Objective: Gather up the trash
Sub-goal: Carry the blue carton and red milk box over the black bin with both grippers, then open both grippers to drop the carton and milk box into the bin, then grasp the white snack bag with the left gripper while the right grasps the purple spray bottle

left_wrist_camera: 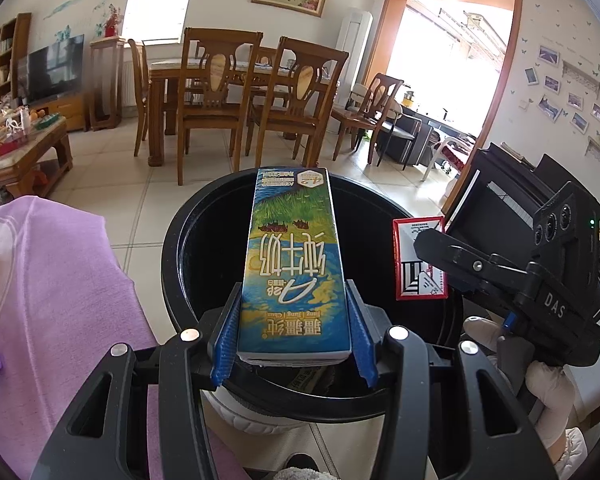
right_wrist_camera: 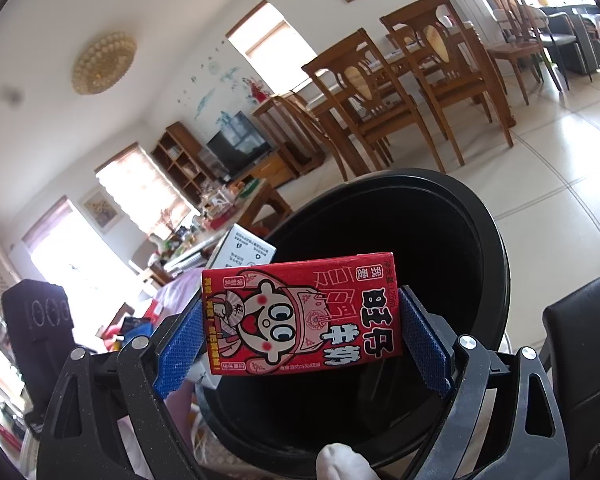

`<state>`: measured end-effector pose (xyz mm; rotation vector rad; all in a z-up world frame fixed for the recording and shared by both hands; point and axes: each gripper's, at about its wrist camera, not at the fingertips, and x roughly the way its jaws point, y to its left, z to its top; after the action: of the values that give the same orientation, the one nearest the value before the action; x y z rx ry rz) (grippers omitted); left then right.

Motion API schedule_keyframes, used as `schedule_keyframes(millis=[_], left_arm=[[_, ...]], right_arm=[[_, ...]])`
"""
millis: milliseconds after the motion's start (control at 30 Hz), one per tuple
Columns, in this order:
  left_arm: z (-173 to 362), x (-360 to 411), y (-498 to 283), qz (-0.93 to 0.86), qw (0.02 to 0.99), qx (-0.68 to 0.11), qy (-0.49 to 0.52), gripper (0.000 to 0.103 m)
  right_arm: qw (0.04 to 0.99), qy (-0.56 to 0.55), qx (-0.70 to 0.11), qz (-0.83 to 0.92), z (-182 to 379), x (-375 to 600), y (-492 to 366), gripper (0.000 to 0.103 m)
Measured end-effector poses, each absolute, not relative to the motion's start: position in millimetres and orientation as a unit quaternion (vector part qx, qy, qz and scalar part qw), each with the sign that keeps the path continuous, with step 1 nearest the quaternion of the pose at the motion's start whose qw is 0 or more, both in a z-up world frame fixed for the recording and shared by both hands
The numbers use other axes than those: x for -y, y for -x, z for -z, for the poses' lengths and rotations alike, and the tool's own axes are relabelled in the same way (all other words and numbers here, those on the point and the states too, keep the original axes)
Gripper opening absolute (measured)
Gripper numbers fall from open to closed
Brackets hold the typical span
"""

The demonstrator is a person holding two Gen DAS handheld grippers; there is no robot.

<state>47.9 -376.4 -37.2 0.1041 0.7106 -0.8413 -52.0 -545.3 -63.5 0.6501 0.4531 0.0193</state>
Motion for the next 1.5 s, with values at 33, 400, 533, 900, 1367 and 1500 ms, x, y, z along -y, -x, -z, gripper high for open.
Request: schedule_keyframes(millis=[33, 400, 533, 900, 1367, 1500], left_arm=[[37, 377, -48, 0.4, 0.85, -0.339, -0.05, 0.048], [27, 358, -39, 0.387, 0.868, -0.308, -0.027, 0.079], [22, 341, -33, 0.379, 0.875, -0.3, -0.027, 0.079], [-6, 244, -10, 0.334, 0.904, -0.266, -0.021, 0.09], [6, 18, -19, 0.127, 0.944, -0.304, 0.029, 0.09], [20, -24, -43, 0.101, 0.929, -0.353, 0.042, 0.09]], right_arm=[[0.922, -0.317, -0.221, -0.01, 64, 545, 52, 0.089], [0.915, -0.324, -0.239, -0.01, 62, 550, 49, 0.091], [0.915, -0.323, -0.242, -0.009, 59, 551, 48, 0.096], [0.93, -0.266, -0.252, -0.029, 31, 509, 41, 0.096], [0.934, -0.133, -0.292, -0.159, 14, 357, -13, 0.096], [0.928, -0.116, -0.302, -0.184, 15, 315, -25, 0.096]])
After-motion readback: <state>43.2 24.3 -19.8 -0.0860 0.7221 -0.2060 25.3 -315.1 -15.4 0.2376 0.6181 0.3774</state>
